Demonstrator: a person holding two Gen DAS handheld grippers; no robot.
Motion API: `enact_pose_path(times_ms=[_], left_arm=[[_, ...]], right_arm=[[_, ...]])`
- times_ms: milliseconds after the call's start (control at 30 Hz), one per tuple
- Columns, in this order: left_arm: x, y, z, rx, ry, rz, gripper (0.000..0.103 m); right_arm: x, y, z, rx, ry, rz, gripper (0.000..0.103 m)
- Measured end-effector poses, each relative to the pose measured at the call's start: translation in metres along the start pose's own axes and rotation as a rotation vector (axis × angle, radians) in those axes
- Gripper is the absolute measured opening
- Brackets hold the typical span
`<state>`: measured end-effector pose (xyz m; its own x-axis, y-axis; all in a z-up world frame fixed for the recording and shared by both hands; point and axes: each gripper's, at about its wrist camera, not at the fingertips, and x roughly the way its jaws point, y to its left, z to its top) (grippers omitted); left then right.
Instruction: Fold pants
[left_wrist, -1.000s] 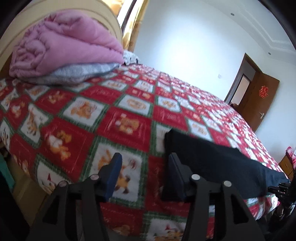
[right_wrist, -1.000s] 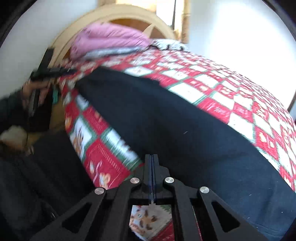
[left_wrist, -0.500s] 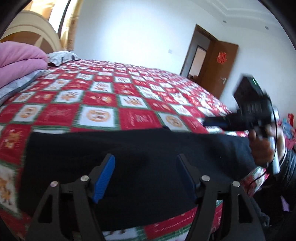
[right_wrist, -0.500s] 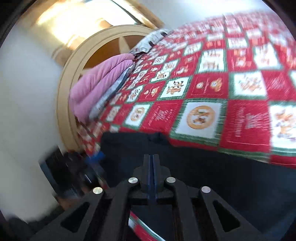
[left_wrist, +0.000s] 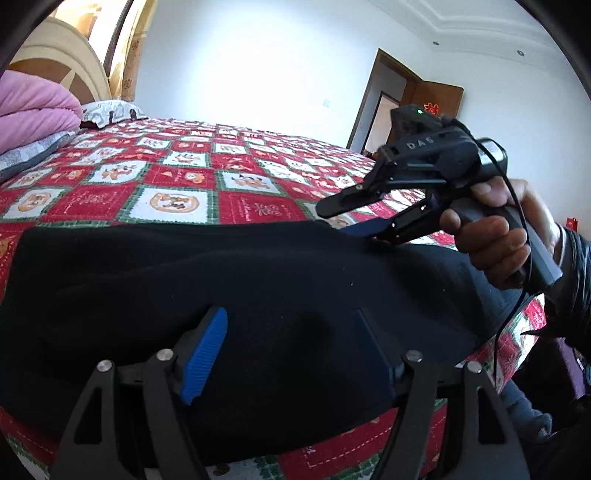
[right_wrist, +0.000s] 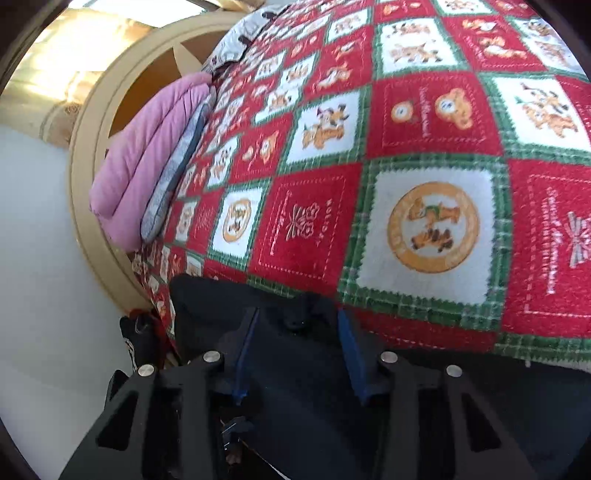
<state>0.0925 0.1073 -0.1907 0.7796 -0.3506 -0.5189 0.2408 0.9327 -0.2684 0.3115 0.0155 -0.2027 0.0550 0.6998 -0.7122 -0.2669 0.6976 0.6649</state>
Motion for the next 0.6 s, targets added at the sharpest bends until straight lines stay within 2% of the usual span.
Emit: enact_pose_path(times_ms=[167, 233, 267, 300, 400, 600], left_arm=[[0.003, -0.002, -0.001, 0.019, -0.006, 0.006, 0.077], [0.004, -0.002, 0.0, 0.023, -0.007, 0.005, 0.079], [0.004, -0.003, 0.0, 0.026, -0.006, 0.007, 0.079], [0.004, -0.004, -0.001, 0.032, -0.005, 0.011, 0.079], [0.004, -0.004, -0.001, 0.04, -0.003, 0.012, 0.079], [0.005, -0.003, -0.001, 0.036, -0.009, 0.009, 0.08]], right_arm=[[-0.001, 0.005, 0.004, -0.002, 0.002, 0.021, 0.042], [0.0, 0.006, 0.006, 0.0, 0.008, 0.038, 0.027], [0.002, 0.007, 0.007, 0.009, 0.019, 0.062, 0.025], [0.006, 0.007, 0.009, 0.019, 0.034, 0.074, 0.025], [0.018, 0.007, 0.009, 0.052, 0.065, 0.017, 0.025], [0.009, -0.006, 0.004, 0.115, 0.049, 0.04, 0.022]])
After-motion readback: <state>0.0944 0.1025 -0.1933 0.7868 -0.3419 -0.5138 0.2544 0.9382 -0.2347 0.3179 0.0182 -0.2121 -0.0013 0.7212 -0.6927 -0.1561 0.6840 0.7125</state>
